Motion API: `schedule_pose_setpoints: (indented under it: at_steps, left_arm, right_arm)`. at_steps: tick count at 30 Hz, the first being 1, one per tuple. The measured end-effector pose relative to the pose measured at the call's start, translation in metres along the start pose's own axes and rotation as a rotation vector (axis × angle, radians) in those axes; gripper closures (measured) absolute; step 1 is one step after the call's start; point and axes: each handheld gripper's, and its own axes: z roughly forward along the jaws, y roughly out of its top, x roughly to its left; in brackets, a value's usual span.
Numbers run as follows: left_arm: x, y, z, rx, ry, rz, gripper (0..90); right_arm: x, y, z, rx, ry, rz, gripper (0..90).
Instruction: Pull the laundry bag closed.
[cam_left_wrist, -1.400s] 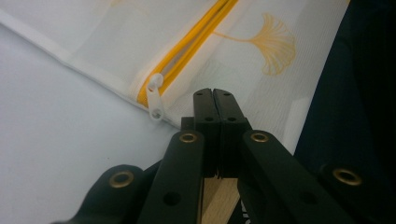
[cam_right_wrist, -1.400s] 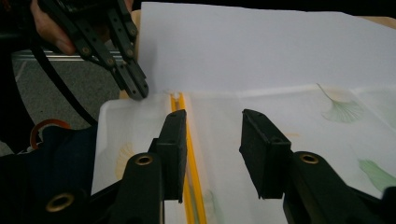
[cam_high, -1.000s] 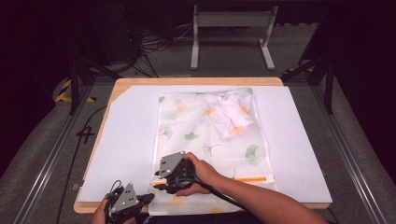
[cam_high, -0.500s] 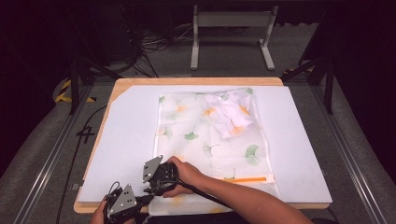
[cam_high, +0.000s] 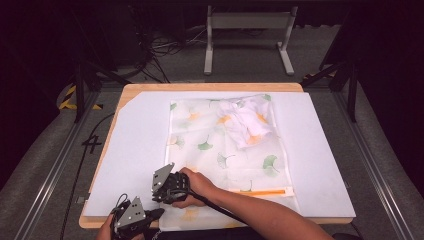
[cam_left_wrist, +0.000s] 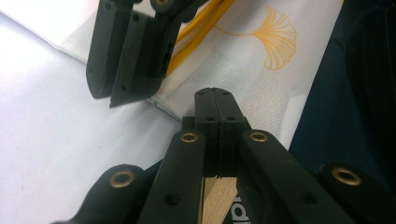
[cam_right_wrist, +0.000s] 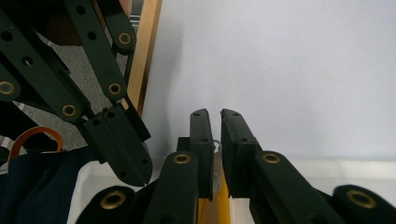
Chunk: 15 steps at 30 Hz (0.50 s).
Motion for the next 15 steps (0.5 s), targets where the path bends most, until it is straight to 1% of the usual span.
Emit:
schedule_pose_setpoints:
  at_steps: [6,8,10,15]
  left_arm:
    - [0.001,0.000,0.000,0.001,0.000,0.000,90.0]
    - [0.001,0.000,0.000,0.000,-0.002,0.001,90.0]
    - [0.001,0.000,0.000,0.001,-0.001,0.000,90.0]
    - [0.000,0.000,0.000,0.000,0.001,-0.002,90.0]
  right_arm:
    - [-0.001,-0.002,-0.010,-0.023,-0.009,0.013,83.7]
    - [-0.002,-0.007,-0.017,-0.032,-0.012,0.033,82.8]
    - [-0.002,-0.009,-0.018,-0.036,-0.014,0.030,82.8]
    - [-0.001,-0.021,-0.023,-0.029,-0.022,0.045,82.8]
